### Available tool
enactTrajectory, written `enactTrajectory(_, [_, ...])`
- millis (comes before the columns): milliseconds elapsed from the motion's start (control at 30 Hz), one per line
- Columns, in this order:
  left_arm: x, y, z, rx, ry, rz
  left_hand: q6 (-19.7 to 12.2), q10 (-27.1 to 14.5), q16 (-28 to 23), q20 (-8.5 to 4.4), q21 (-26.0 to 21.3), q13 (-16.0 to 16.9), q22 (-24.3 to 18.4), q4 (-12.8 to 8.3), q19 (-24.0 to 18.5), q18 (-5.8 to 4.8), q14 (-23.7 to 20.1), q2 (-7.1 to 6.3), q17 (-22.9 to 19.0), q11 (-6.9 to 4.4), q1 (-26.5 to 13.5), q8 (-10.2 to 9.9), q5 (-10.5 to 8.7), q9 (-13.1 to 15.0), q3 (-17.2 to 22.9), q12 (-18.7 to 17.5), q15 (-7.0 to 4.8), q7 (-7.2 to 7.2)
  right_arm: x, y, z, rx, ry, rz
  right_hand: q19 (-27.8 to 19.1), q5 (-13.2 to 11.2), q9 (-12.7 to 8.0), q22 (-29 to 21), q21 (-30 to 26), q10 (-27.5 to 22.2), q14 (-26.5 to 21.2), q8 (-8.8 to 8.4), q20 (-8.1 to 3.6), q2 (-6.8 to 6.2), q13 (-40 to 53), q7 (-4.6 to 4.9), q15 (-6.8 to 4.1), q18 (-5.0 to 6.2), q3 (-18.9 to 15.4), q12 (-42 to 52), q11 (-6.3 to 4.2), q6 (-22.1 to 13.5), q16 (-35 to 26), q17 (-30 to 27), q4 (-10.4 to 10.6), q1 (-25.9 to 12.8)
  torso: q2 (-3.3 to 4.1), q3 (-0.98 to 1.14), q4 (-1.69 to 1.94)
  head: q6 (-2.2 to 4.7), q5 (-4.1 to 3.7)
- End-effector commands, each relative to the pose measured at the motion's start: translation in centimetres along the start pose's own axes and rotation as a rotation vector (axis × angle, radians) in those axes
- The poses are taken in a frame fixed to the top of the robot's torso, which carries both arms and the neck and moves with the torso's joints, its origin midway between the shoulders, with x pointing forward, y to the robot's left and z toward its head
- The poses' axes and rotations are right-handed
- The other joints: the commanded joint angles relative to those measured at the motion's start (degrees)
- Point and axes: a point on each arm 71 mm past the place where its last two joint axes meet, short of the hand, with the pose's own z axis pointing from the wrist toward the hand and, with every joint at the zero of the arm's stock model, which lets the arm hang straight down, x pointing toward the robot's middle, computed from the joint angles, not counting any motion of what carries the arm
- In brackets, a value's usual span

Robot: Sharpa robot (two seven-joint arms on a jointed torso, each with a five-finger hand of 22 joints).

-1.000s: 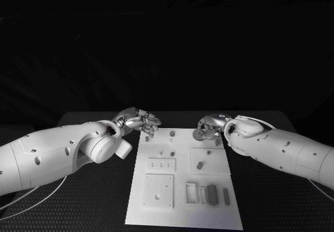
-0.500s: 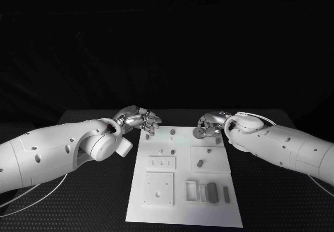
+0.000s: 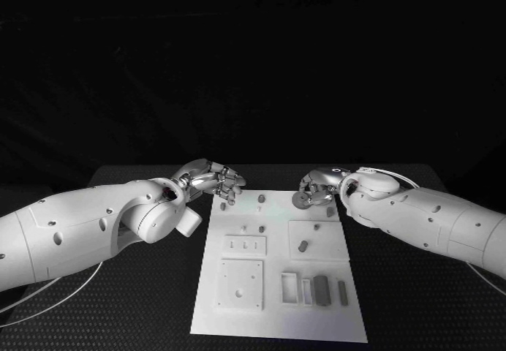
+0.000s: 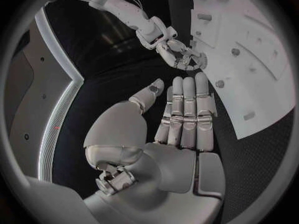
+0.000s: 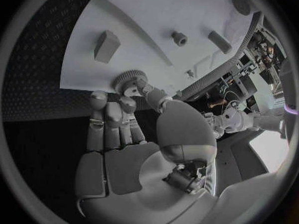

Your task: Assemble the parts on the task board

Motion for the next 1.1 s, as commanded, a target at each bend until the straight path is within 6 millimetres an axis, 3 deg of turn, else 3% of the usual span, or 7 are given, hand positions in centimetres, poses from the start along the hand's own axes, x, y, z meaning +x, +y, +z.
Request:
enactTrajectory(33, [0.2,-0.2,0.0,0.009,0.015,0.001,-0.24,-0.47,-0.29,0.06,-0.39,0.11,0.07,0.22,-0.16,0.6,-0.21,-0.44,0.07,0.0,-0.29,-0.26,-0.03,0.06,0.07,-0.3,-0.01,-0.02,2.1,-0.1,-0.3,0.022,0.047,-0.066,0.01,0.14,0.66,1.04,0.26,-1.0,0.25,1.16,0.0,0.54,-0.46,0.86,-0.68,0.84,-0.08,0.37,0.28,7.77,0.35,-0.28,-0.17,-0.29,0.01,0.04,-0.11,0.05,0.05])
enactTrajectory(367, [0.2,-0.2,-0.1,0.011,0.011,0.003,-0.24,-0.49,-0.34,0.05,-0.42,0.18,0.1,0.19,-0.16,0.62,-0.22,-0.44,0.11,-0.01,-0.23,-0.28,-0.03,0.11,0.12,-0.33,-0.01,-0.03,1.1,1.7,-0.5,-0.025,-0.087,-0.147,1.04,0.15,1.47,0.89,0.56,0.16,1.29,2.1,-0.54,-0.19,-1.8,-0.1,-1.57,0.84,0.12,0.82,-0.64,9.83,0.7,-1.17,-0.96,-0.41,0.01,0.04,-0.03,0.25,-0.12])
enactTrajectory(933, [0.1,-0.2,-0.3,0.013,0.009,0.004,-0.23,-0.49,-0.38,0.06,-0.44,0.28,0.14,0.18,-0.16,0.62,-0.2,-0.46,0.17,0.0,-0.2,-0.31,-0.03,0.17,0.14,-0.36,0.0,-0.03,-0.8,4.2,-1.6,-0.077,-0.218,-0.194,2.14,0.15,1.96,0.7,0.55,1.2,2.24,2.24,-1.12,-3.44,-3.01,-0.57,-2.07,0.84,0.46,1.03,-1.14,10.8,0.89,-1.94,-0.39,-0.39,-0.01,0.08,-0.12,0.76,-0.09])
enactTrajectory(1100, [0.2,-0.2,-0.2,0.014,0.01,0.004,-0.23,-0.49,-0.4,0.06,-0.45,0.31,0.16,0.18,-0.15,0.62,-0.2,-0.47,0.19,0.0,-0.2,-0.32,-0.03,0.19,0.14,-0.37,0.0,-0.03,-1.0,5.7,-1.8,-0.106,-0.234,-0.199,2.28,0.14,2.01,0.69,0.54,1.32,2.35,2.23,-1.19,-3.77,-3.16,-0.6,-2.12,0.84,0.51,1.05,-1.18,10.9,0.88,-2.05,-0.23,-0.38,-0.04,0.07,-0.09,0.89,-0.22])
